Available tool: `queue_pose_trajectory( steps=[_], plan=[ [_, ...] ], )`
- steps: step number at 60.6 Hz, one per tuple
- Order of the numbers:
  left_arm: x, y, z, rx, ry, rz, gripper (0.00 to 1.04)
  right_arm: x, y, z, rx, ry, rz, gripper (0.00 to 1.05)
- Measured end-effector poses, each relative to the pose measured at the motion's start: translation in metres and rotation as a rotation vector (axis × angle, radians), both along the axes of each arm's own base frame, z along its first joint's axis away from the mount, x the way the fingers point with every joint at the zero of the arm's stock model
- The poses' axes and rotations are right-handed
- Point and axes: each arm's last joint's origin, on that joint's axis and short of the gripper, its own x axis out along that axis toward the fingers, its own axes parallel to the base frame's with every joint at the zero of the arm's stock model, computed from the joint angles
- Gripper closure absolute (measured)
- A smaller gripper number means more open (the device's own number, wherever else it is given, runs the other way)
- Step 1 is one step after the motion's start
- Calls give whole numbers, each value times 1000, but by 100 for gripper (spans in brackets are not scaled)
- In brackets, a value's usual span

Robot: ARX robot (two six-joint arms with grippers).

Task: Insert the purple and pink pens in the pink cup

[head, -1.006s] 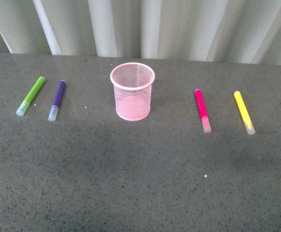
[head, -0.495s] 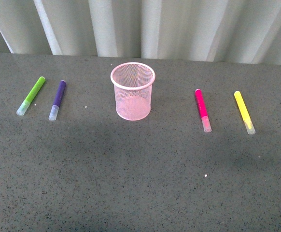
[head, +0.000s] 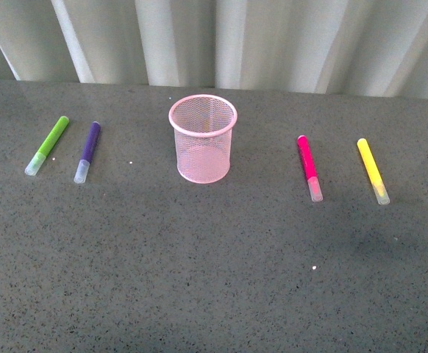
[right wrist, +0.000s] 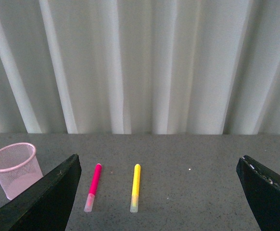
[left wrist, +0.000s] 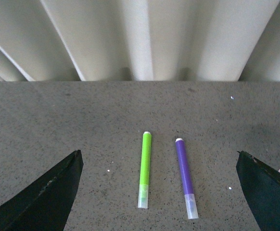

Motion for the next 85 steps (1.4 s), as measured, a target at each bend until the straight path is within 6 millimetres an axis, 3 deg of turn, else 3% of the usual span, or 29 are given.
queue_pose_trajectory(
  steps=[12,29,44,70,85],
  plan=[
    [46,-14,-4,-3,222,-89,7,0,0,0,0,0,0,7],
    [57,-20,-50,-10,477,-88,7,0,0,0,0,0,0,7],
    [65,-27,-73,-4,539,-81,7,0,0,0,0,0,0,7],
    [112,-35,-116,-6,632,-6,7,0,0,0,0,0,0,7],
    [135,-36,-124,-16,626,7,7,0,0,0,0,0,0,7]
  ],
)
